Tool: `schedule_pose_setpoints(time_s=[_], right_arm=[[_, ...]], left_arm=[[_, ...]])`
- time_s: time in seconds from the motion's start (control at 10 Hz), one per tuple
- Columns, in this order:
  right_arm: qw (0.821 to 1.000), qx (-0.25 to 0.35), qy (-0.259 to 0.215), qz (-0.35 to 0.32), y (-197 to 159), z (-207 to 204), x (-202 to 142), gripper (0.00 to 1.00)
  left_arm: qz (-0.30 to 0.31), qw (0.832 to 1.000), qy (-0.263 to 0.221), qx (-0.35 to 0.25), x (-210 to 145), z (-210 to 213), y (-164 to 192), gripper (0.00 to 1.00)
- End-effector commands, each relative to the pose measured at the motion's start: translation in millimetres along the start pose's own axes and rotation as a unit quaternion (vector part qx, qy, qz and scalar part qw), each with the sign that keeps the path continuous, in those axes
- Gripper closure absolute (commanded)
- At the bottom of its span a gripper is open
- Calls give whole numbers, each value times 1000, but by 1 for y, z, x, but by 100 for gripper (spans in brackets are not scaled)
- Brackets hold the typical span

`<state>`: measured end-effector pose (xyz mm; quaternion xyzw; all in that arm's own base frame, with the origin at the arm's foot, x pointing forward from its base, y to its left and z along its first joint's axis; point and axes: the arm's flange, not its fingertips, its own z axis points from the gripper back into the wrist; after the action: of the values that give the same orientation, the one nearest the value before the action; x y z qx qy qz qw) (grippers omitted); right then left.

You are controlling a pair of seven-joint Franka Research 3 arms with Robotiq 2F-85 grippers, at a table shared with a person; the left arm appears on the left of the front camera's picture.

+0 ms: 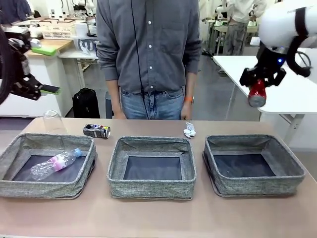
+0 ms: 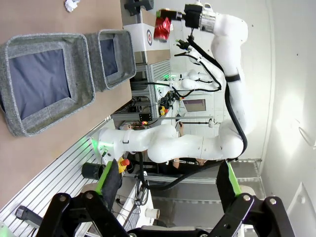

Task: Sort the waste into the appropriate baskets.
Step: Pick up the waste item pointed out by the person.

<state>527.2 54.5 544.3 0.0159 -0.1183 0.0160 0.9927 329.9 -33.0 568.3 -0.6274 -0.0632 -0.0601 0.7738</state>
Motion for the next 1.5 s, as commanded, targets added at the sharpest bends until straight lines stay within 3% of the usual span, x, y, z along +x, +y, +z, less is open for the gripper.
schedule_pose_setpoints(time_s=[0.0, 0.1, 0.2, 0.3, 0.5, 0.6, 0.7, 1.0, 1.1, 1.4], right_arm=[[997, -9, 43, 69, 48, -1, -50, 68], [991, -22, 53, 120, 65, -2, -72, 68], [985, 11, 40, 166, 70, -9, -76, 68], [996, -4, 52, 69, 60, 3, -57, 68], [996, -4, 52, 69, 60, 3, -57, 68], [993, -3, 60, 103, 75, -2, -74, 63], [994, 28, 62, 87, 89, 6, -75, 63], [996, -10, 79, 41, 213, 112, -53, 63], [996, -55, 73, 14, 264, 144, -55, 63], [996, -66, 40, 52, 341, 198, -63, 63]], left_arm=[[5, 1000, 2, 1, -1, 0, -5, 0], [5, 1000, 2, 1, -1, 0, -5, 0], [5, 1000, 2, 1, -1, 0, -5, 0], [5, 1000, 2, 1, -1, 0, -5, 0], [5, 1000, 2, 1, -1, 0, -5, 0], [5, 1000, 2, 1, -1, 0, -5, 0], [5, 1000, 2, 1, -1, 0, -5, 0], [5, 1000, 2, 1, -1, 0, -5, 0], [5, 1000, 2, 1, -1, 0, -5, 0], [5, 1000, 2, 1, -1, 0, -5, 0]])
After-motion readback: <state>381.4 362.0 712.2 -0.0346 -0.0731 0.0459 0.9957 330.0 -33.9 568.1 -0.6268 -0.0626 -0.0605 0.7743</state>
